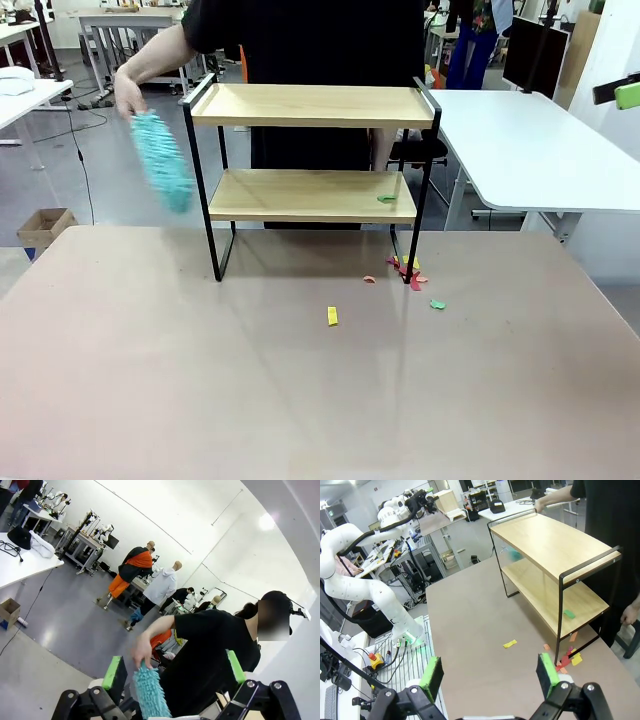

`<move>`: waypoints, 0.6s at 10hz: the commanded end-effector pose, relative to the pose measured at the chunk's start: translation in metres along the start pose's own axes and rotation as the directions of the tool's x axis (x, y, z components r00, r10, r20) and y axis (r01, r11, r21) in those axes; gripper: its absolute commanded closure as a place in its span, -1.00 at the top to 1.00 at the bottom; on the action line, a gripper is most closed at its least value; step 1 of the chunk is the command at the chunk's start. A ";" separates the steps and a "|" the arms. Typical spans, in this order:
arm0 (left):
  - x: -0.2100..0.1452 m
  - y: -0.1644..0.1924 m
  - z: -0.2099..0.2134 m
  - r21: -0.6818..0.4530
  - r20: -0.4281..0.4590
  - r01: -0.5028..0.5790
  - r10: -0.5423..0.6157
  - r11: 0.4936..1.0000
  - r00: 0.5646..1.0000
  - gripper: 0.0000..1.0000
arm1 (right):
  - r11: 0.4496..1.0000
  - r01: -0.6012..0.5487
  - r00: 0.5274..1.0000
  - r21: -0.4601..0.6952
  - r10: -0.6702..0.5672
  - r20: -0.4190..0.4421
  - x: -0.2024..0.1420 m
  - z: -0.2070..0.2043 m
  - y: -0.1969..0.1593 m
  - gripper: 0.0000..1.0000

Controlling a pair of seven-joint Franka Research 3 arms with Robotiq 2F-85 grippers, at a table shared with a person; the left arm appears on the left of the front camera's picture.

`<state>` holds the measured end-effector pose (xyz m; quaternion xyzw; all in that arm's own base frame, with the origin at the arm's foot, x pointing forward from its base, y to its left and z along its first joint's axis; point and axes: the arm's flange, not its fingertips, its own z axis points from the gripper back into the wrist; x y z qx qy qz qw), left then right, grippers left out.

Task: Clean the shelf.
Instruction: Hand the Duster back to the human.

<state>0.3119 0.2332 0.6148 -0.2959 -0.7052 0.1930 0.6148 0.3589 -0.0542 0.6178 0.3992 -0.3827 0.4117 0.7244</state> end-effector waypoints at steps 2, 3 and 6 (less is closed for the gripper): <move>-0.001 0.000 0.003 -0.001 0.010 -0.013 0.013 1.000 1.000 1.00 | 1.000 -0.026 1.000 0.002 0.026 0.018 0.001 -0.001 -0.001 1.00; -0.001 0.000 0.003 -0.001 0.010 -0.013 0.013 1.000 1.000 1.00 | 1.000 -0.026 1.000 0.002 0.026 0.018 0.001 -0.001 -0.001 1.00; -0.001 0.000 0.003 -0.001 0.010 -0.013 0.013 1.000 1.000 1.00 | 1.000 -0.026 1.000 0.002 0.026 0.018 0.001 -0.001 -0.001 1.00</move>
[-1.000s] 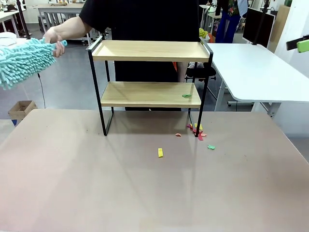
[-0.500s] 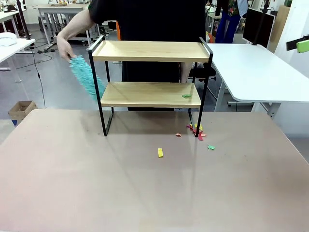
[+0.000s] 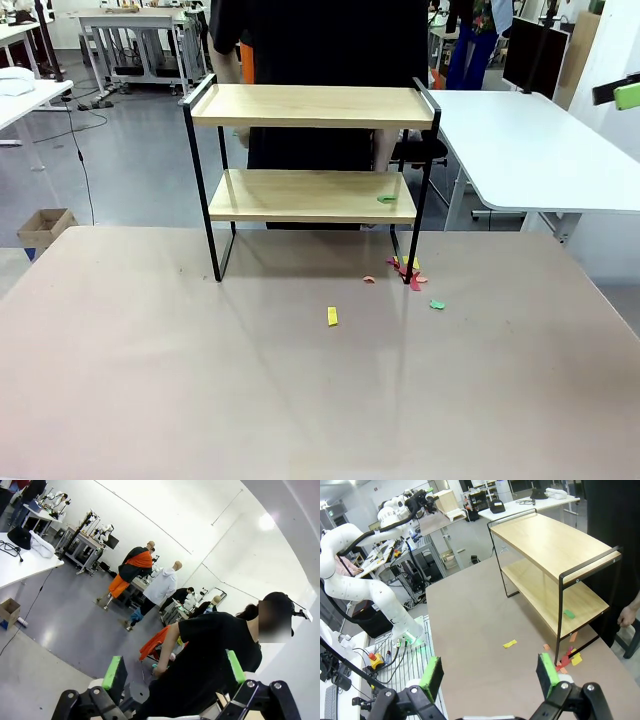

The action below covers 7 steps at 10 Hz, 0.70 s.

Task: Clean the shelf.
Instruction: Hand the Duster back to the human.

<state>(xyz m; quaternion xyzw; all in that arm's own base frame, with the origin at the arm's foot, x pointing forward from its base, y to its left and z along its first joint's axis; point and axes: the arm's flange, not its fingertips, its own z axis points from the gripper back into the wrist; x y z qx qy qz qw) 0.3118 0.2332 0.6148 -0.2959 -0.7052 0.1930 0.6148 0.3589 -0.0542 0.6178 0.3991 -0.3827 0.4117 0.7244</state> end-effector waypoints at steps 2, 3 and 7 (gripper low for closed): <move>-0.001 0.000 0.003 -0.001 0.010 -0.013 0.013 1.000 1.000 1.00 | 1.000 -0.026 1.000 0.003 0.026 0.018 0.001 -0.001 -0.001 1.00; -0.001 0.000 0.003 -0.001 0.010 -0.013 0.013 1.000 1.000 1.00 | 1.000 -0.026 1.000 0.003 0.026 0.018 0.001 -0.001 -0.001 1.00; -0.001 0.000 0.003 -0.001 0.010 -0.013 0.013 1.000 1.000 1.00 | 1.000 -0.026 1.000 0.003 0.026 0.018 0.001 -0.001 -0.001 1.00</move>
